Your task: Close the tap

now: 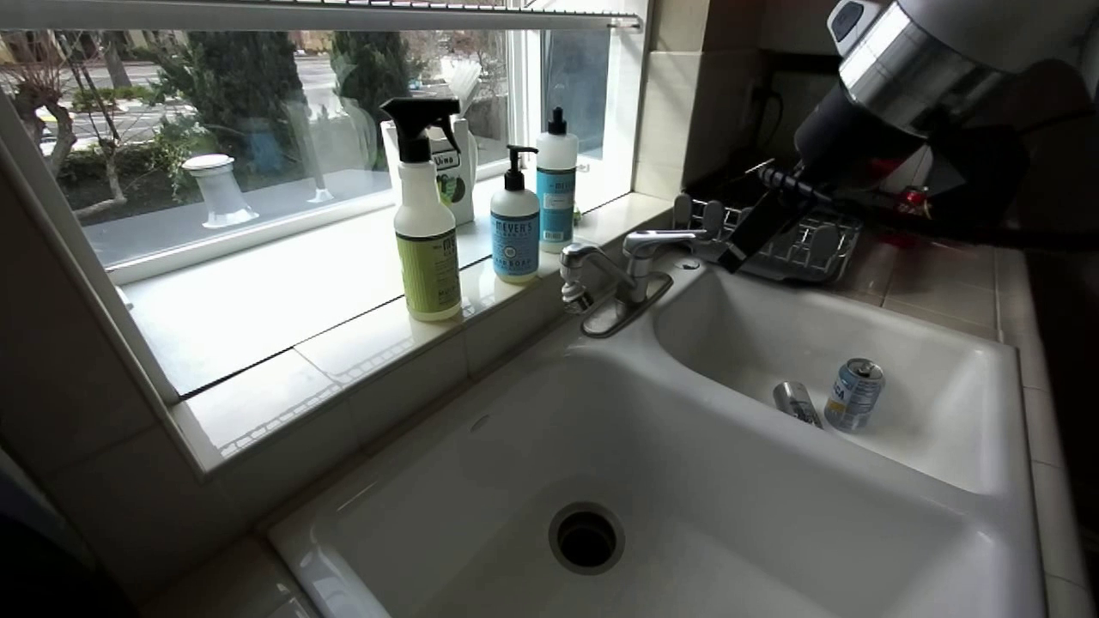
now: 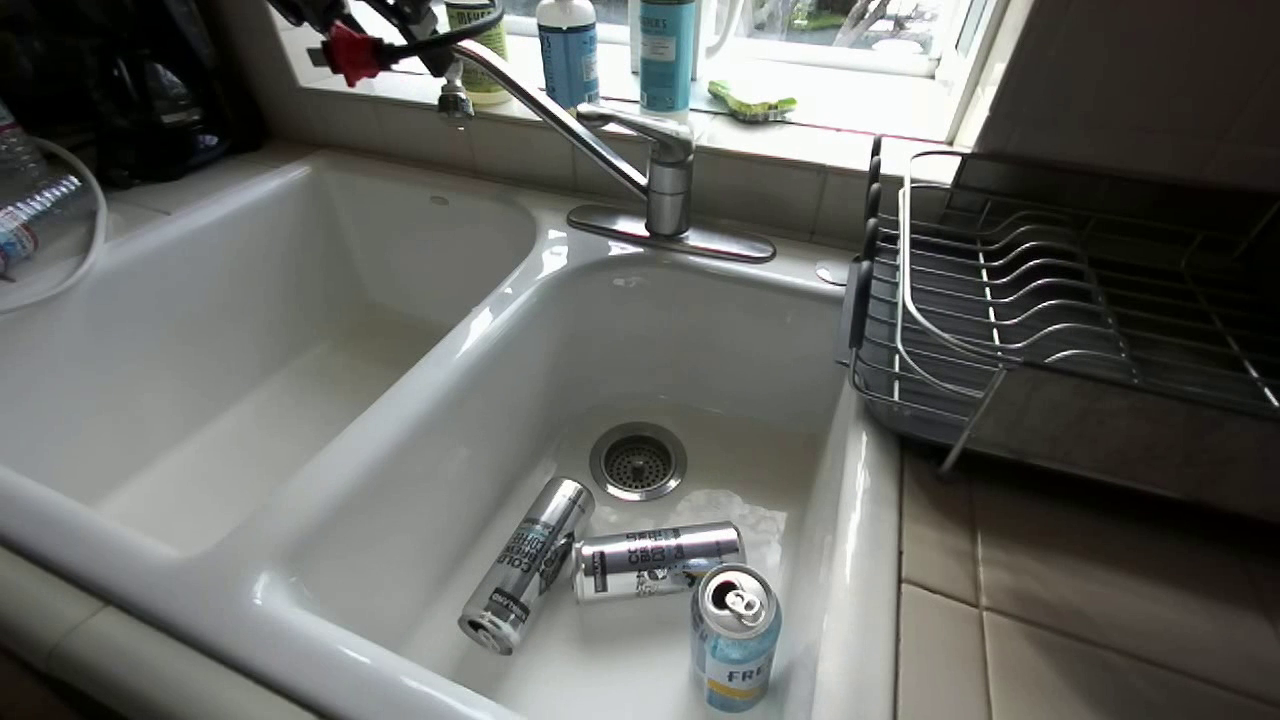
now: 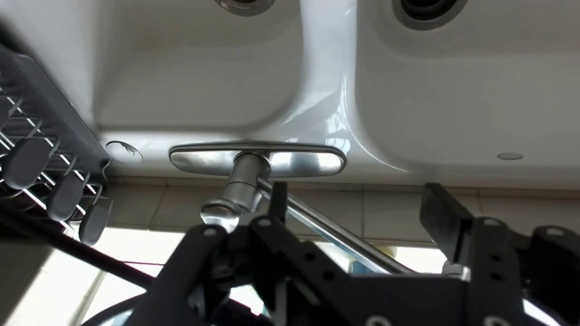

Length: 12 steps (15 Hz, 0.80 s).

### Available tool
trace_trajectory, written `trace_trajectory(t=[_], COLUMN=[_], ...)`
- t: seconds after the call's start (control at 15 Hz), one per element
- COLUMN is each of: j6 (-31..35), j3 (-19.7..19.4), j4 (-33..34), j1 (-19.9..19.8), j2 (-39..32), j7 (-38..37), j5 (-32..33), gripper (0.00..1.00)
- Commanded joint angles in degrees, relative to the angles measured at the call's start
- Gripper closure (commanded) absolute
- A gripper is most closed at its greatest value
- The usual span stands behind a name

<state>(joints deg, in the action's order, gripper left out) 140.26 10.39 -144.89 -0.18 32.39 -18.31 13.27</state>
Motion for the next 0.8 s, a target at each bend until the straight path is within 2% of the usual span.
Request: trace_trajectory(t=[0.0,0.33,0.4,0.47,0.73], j6=[-5.3,-9.7,-9.3,-8.4,-8.4], j3=[2.2,5.2,5.3,5.2,5.6], j4=[-3.2,-3.7,-3.7,-2.0,-2.6], j1=[2.3,4.4,5.0,3.6,4.2], j2=[7.1,11.8,12.0,9.5,10.7], j7=[0.5,-0.2,0.1,0.3,0.3], j5=[-1.6,-2.0,-2.3,-1.6,-1.8], gripper=[0.00,0.00,0.00,0.00,0.00])
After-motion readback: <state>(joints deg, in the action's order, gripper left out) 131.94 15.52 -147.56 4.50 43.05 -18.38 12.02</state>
